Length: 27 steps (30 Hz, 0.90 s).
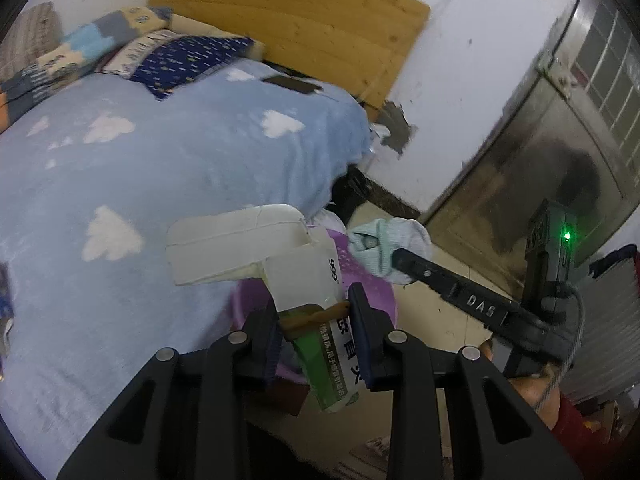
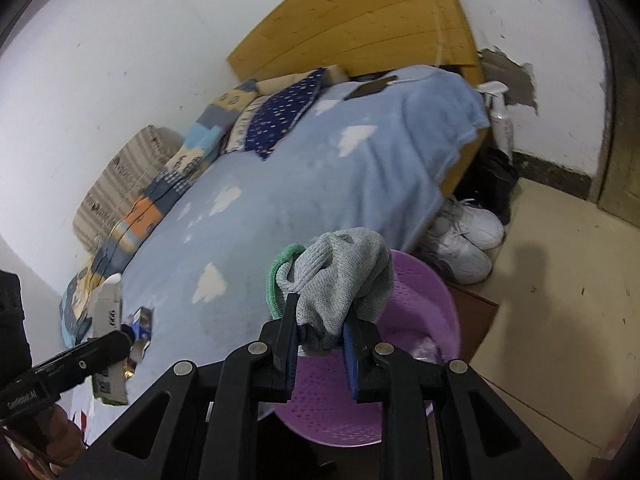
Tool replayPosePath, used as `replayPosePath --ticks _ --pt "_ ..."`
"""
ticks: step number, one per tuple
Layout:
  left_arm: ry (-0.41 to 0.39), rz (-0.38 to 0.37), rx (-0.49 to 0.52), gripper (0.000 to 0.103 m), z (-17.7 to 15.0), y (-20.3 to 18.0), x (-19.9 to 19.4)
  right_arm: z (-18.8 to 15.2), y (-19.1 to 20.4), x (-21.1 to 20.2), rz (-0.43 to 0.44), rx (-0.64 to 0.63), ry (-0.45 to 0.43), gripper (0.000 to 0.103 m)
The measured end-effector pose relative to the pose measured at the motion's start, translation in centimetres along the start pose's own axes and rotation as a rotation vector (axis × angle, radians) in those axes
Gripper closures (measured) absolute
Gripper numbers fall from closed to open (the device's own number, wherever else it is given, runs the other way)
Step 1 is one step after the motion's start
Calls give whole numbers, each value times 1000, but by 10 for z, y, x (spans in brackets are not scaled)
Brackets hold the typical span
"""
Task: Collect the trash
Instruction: 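Carry box and sock over the purple basket and open both tools, then move both open tools back over the trash pile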
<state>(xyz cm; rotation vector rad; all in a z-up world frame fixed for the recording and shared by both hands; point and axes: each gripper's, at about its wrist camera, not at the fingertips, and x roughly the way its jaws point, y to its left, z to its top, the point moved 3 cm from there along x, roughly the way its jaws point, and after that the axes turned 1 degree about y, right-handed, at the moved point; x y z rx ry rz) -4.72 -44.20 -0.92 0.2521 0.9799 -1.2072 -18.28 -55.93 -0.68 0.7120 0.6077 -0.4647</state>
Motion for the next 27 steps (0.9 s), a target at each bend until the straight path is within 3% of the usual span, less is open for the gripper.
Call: replayPosePath --ticks 2,3,5,14,27 --pt "30 -16 -22 55 5 -4 14 0 -7 4 -18 13 1 75" --pt "29 -20 -40 52 6 -2 15 1 -8 7 -27 19 6 65" --pt "25 -28 -58 52 7 3 16 0 -15 10 -43 40 20 55" --pt "-45 34 -128 52 -10 51 -24 -1 -10 10 -15 46 14 55" --pt "-134 244 -262 48 -81 159 -117 -21 113 45 115 -175 108 55"
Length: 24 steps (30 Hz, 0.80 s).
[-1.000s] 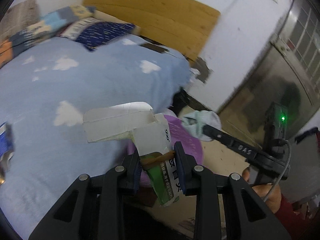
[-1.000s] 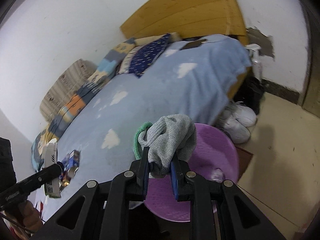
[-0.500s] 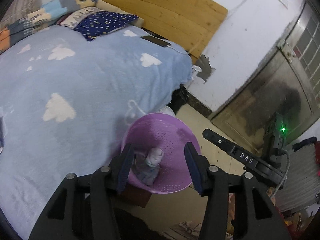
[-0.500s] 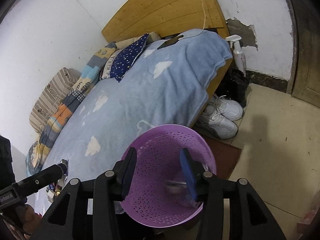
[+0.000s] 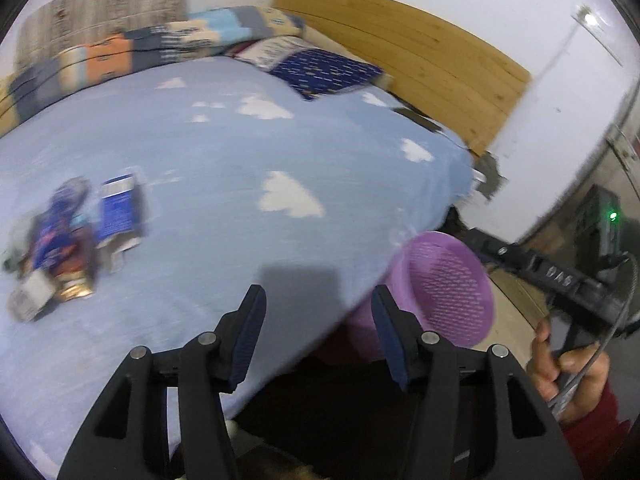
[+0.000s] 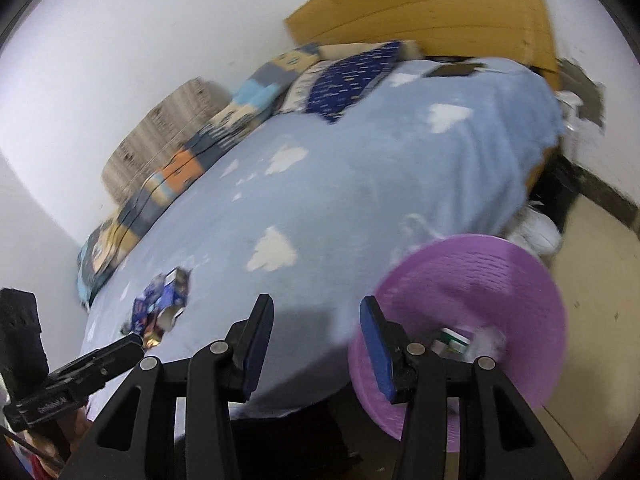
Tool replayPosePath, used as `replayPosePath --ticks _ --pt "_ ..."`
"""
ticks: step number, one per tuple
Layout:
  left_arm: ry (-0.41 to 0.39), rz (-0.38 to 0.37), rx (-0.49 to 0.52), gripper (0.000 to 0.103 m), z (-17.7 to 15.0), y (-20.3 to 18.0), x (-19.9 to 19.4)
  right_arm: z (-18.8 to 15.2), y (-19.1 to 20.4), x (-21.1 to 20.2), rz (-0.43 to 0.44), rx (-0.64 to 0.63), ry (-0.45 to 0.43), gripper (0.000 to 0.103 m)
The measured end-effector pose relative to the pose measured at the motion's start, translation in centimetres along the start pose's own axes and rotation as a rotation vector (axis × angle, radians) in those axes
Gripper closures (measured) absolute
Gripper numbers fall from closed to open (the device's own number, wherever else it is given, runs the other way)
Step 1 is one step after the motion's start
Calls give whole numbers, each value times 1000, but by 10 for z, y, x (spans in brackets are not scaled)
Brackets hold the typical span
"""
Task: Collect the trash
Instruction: 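Move both open tools back over the trash pile, then grasp the blue car-picture box with the right tool while the left tool grasps the white barcode box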
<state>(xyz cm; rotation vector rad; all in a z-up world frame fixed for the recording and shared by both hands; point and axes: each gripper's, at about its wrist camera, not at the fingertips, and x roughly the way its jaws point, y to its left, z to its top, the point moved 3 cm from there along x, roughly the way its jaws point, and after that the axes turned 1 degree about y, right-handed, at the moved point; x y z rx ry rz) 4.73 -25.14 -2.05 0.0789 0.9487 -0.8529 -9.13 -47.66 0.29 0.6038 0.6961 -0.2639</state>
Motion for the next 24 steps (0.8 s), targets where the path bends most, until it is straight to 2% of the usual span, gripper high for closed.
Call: replayPosePath --ticks 4,9,12,16,19,22,24 --pt "-31 66 -81 46 -9 60 -24 4 41 16 36 -78 21 52" --pt "-72 178 -235 46 -21 145 -50 3 95 42 73 -182 68 48" --pt "-95 214 -385 45 -28 204 -63 -2 129 64 99 -234 107 45" --pt "-99 256 -554 45 -42 259 -69 -10 174 106 121 -293 189 44" --pt "-112 228 -653 45 -50 284 -75 -15 209 148 109 -334 270 44" --pt "-118 243 -689 45 -53 293 -77 -17 240 195 93 -346 338 44" --pt "-119 223 -721 45 -56 299 -78 -19 257 229 77 -338 377 44"
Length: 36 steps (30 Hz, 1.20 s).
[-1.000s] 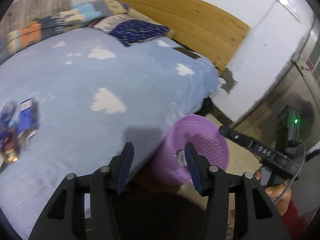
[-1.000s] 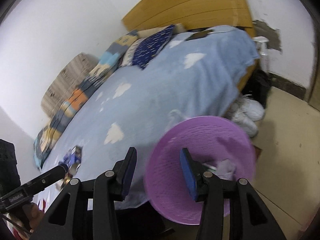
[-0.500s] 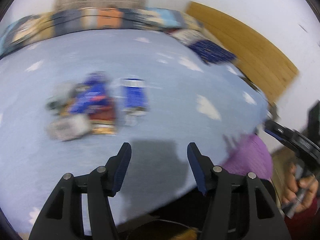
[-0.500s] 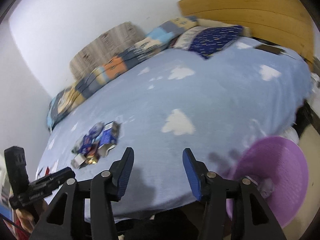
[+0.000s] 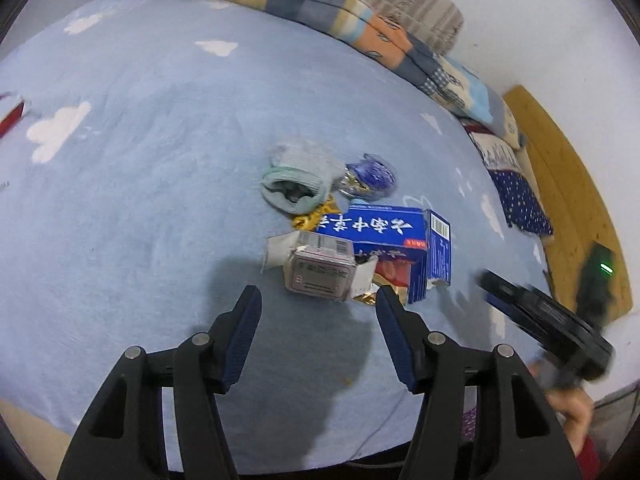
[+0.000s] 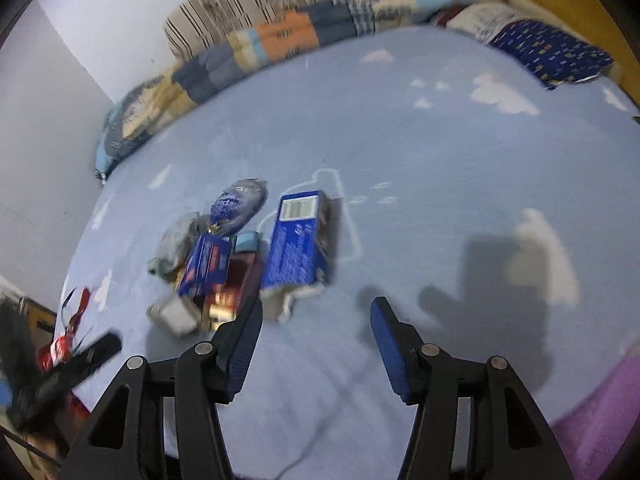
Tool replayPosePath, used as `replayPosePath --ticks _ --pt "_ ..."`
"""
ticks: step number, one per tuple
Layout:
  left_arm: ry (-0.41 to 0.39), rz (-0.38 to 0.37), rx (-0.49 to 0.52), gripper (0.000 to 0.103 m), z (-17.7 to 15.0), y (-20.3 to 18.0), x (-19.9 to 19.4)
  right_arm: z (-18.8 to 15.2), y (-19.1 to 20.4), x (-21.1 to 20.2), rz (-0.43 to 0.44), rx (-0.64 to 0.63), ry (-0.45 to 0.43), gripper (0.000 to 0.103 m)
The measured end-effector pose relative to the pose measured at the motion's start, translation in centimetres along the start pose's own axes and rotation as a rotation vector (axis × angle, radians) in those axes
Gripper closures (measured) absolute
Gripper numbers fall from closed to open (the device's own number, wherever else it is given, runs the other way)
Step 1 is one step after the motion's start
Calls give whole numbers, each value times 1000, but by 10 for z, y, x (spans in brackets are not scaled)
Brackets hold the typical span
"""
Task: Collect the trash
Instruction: 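Grasp the blue car-picture box with the right tool while the left tool grasps the white barcode box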
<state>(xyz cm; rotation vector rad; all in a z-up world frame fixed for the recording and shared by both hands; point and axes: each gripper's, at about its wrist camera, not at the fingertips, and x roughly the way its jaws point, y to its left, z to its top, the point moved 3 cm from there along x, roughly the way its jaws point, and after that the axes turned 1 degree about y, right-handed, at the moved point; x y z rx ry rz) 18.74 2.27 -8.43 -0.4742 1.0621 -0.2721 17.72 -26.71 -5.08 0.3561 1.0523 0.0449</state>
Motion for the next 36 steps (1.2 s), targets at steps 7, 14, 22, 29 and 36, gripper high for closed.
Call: replayPosePath --ticks 7,14,22,29,36 --pt "13 -17 -62 45 6 10 6 30 9 79 -53 55 74 44" --pt "60 -2 -37 36 7 -2 29 29 9 105 57 70 157 57" --pt "90 -70 -202 33 9 8 57 29 2 69 103 96 69 72" --pt "74 44 -105 44 11 -11 84 33 2 55 103 102 6 72" --pt "27 71 -29 54 5 -18 70 32 3 44 123 94 -17 72"
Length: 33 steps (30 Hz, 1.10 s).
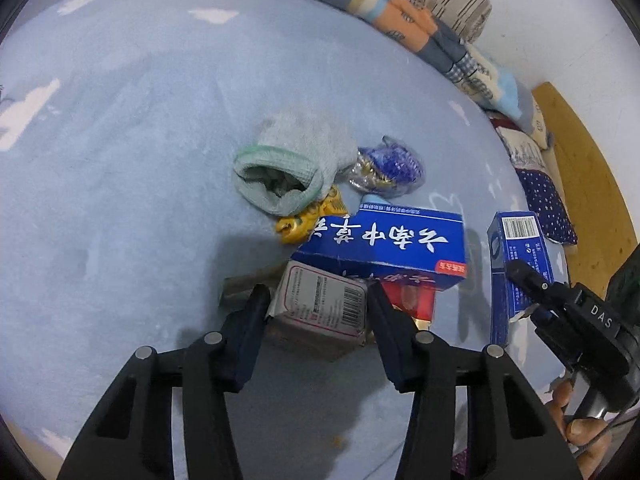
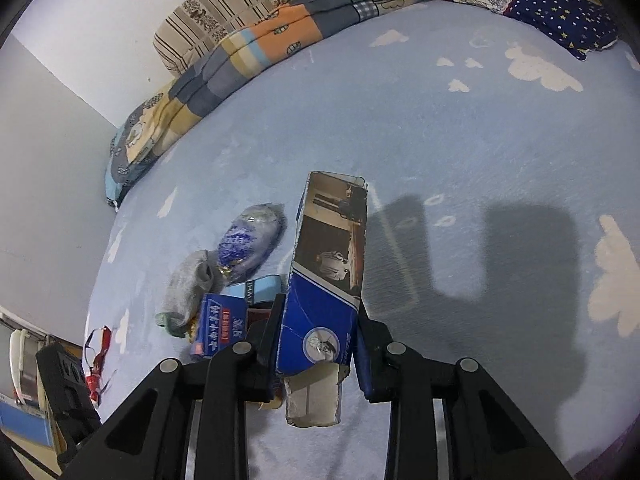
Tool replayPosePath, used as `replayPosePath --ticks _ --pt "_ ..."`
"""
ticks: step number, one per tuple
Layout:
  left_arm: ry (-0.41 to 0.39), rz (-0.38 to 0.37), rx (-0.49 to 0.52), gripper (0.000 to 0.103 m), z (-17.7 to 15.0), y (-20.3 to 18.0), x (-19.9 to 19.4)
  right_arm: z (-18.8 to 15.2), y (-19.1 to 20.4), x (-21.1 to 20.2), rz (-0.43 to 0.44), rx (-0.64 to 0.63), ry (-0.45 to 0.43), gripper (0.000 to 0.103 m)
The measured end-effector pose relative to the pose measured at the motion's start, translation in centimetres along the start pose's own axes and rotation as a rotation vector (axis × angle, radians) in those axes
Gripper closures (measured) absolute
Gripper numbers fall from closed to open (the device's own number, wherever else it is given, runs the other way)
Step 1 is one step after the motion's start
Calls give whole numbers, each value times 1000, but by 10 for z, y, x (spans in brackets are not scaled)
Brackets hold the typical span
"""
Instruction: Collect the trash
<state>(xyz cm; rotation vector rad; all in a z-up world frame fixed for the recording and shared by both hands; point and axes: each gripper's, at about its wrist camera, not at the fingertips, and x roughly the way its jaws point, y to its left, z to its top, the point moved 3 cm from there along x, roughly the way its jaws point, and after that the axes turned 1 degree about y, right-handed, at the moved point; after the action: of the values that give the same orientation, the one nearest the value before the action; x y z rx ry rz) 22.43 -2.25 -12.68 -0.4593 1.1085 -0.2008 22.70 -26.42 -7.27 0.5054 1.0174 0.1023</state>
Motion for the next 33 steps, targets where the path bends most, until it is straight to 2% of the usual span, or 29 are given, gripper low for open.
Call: replayPosePath --ticks 6,12,19,26,33 --pt "-87 -21 50 54 -5 -5 -31 -4 11 -15 15 -54 -29 72" --pt "-249 31 189 54 -6 -28 -66 -12 32 -28 26 -135 -65 72" --pt "-353 70 313 54 -11 -46 -87 -23 54 -51 -5 -257 -144 72" --pt "-368 87 357 54 -13 -55 -86 -32 62 -69 -2 -312 -199 72" --pt "-362 111 354 54 -14 -54 -85 -34 62 -66 8 -315 -187 72"
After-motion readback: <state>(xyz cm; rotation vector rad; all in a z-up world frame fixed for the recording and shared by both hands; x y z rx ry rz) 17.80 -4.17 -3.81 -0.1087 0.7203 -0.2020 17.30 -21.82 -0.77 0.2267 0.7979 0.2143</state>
